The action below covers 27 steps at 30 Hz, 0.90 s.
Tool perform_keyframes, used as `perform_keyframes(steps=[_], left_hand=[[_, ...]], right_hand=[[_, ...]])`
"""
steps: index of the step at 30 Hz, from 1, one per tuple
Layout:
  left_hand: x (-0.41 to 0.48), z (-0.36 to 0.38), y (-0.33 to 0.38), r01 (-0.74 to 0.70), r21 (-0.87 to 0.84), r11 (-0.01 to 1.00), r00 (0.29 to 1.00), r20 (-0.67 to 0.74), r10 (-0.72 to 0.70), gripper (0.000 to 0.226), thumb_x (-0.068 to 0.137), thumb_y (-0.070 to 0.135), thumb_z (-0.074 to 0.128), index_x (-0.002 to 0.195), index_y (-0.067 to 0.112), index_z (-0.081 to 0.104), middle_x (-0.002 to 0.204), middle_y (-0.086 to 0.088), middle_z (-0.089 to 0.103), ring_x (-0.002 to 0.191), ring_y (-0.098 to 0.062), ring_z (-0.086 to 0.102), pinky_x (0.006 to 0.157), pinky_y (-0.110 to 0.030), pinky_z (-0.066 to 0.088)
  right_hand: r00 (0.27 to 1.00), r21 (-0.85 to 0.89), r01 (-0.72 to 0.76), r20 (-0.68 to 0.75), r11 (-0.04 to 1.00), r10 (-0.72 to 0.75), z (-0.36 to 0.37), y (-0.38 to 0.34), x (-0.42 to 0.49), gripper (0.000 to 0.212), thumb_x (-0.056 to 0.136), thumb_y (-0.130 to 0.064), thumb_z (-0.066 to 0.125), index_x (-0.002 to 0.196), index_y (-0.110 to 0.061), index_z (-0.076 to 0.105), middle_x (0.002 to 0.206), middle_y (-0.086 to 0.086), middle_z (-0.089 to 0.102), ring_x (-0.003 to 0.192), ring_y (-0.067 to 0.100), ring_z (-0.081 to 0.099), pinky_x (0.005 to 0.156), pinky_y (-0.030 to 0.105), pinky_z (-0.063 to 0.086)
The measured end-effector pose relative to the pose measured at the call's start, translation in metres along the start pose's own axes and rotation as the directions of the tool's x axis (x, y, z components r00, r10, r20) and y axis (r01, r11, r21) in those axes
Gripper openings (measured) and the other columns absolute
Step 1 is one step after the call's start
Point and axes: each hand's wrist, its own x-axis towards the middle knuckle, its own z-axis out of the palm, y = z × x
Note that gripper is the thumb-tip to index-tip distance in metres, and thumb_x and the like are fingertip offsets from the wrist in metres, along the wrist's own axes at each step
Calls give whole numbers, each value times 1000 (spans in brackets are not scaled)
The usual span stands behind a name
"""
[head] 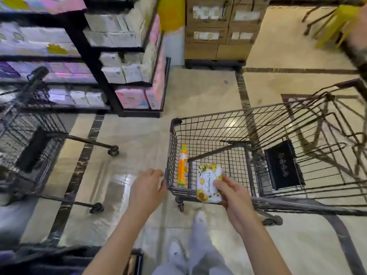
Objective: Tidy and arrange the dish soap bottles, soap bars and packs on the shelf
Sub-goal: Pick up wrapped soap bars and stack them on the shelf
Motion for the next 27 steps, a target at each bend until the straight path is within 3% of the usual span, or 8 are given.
perform_keyframes(steps=[4, 7, 10, 16, 18, 21, 24, 27], left_hand=[[61, 24, -6, 67, -47, 997, 997, 44, -65, 23, 95, 26, 65, 114, 14, 71, 104, -7, 72, 90, -32, 68, 74, -39, 53], [103, 52, -10, 223, -131, 966, 968, 150, -203, 41, 97, 35, 64, 133, 15, 61, 124, -7, 67, 104, -28, 67, 89, -41, 54], [138, 84, -19, 370, -181, 911, 905, 291, -310, 57, 97, 47, 62, 143, 15, 51, 132, -8, 63, 113, -28, 65, 92, -43, 54], [192, 134, -30, 588, -274, 761, 788, 407, -462, 59, 93, 51, 67, 138, 14, 56, 122, -5, 68, 112, -25, 64, 90, -33, 49], [204, 150, -33, 620, -319, 717, 766, 441, -467, 44, 95, 47, 66, 127, 18, 60, 109, 0, 66, 108, -25, 65, 88, -32, 48], [213, 169, -36, 690, -429, 582, 719, 499, -484, 30, 97, 43, 65, 120, 24, 61, 107, 2, 69, 101, -18, 68, 90, -34, 53], [215, 180, -41, 695, -474, 541, 719, 496, -488, 11, 100, 27, 60, 110, 26, 64, 95, -7, 72, 63, -4, 58, 63, -28, 46], [215, 186, -48, 705, -498, 505, 709, 514, -483, 19, 100, 22, 57, 116, 28, 66, 90, -1, 71, 48, 2, 50, 57, -25, 40]], right_hand=[[998, -48, -55, -32, 997, 53, 8, -7, 74, 36, 91, -2, 71, 126, -2, 65, 112, 14, 77, 102, 27, 73, 81, 29, 60], [992, -109, -128, -36, 986, 125, 8, -5, 125, 35, 91, -3, 73, 125, -6, 66, 114, 11, 77, 107, 24, 73, 85, 28, 58], [980, -194, -195, -74, 961, 184, 4, 6, 179, 41, 86, -7, 80, 124, -10, 66, 116, 6, 77, 108, 19, 73, 90, 26, 55], [932, -287, -354, -192, 890, 308, 0, 49, 283, 39, 81, -8, 85, 110, -18, 62, 119, 9, 74, 111, 22, 70, 102, 36, 54], [919, -313, -383, -222, 869, 325, -3, 70, 315, 39, 80, -8, 86, 111, -15, 63, 120, 9, 74, 110, 21, 71, 100, 36, 56], [908, -347, -411, -233, 843, 347, -5, 98, 355, 29, 86, -2, 80, 103, -16, 61, 120, 12, 71, 105, 21, 70, 82, 25, 58], [894, -372, -442, -254, 816, 369, -8, 124, 387, 28, 88, -4, 78, 101, -19, 58, 123, 14, 68, 112, 27, 67, 101, 41, 55], [889, -410, -457, -240, 789, 390, -9, 149, 406, 21, 91, -5, 76, 102, -17, 63, 114, 10, 72, 114, 31, 68, 106, 49, 52]])
